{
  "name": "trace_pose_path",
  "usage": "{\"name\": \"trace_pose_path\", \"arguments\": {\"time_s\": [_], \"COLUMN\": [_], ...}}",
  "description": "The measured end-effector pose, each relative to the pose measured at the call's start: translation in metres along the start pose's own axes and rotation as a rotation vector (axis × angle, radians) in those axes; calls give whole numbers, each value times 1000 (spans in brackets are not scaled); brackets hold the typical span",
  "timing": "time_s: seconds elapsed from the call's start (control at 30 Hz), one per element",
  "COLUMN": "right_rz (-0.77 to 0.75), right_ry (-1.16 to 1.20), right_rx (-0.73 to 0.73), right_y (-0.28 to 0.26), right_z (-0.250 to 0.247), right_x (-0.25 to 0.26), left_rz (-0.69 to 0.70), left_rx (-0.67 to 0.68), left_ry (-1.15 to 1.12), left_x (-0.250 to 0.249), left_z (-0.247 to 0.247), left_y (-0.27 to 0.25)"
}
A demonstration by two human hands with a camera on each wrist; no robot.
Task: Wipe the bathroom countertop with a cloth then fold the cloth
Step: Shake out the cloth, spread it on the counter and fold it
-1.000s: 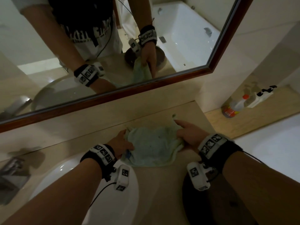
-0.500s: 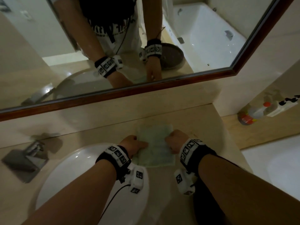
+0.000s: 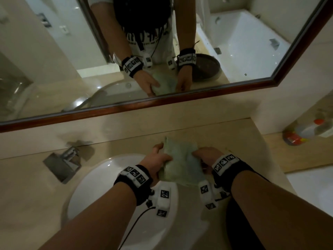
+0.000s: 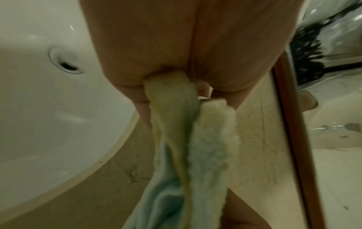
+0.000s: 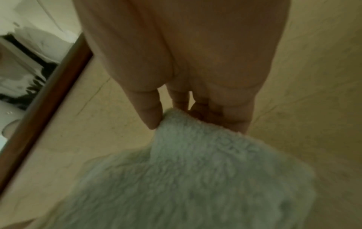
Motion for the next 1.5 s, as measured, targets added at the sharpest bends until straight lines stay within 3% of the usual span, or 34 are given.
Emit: {"name": "trace_pose_path", "arguments": {"time_s": [0.17, 0.37, 0.6, 0.8, 0.97, 1.1, 1.3, 1.5], "right_rz": [-154, -305, -368, -416, -367, -284, -218, -47], "right_ry": [279, 366, 373, 327, 136, -113, -235, -463], "right_rx": [143, 178, -90, -186, -286, -332, -315, -358], "right_y": [-60, -132, -192, -225, -213, -191, -156, -125], "right_z": [1, -6, -68, -122, -165, -188, -206, -219], "right_x": [4, -27, -103, -157, -198, -218, -236, -255], "left_rz": [89, 173, 209, 197, 126, 52, -146, -170], "left_rx": [54, 196, 379, 360, 380, 321, 266, 135], "left_ry": [-61, -42, 110, 162, 275, 341, 374, 561], "left_x": [-19, -10, 36, 75, 115, 152, 195, 201], "left_z": [6, 31, 88, 138, 190, 212, 215, 204], "left_y": [-36, -93, -153, -175, -173, -151, -133, -123]}}
Point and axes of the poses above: each hand's wrist, its own y-axis towards the middle knuckle, its own z-axis out of the palm, x = y × z, the point moved 10 cm from there along y, towards the middle knuckle, and after that the axes turned 6 degrees about z, right-handed, at the moved point
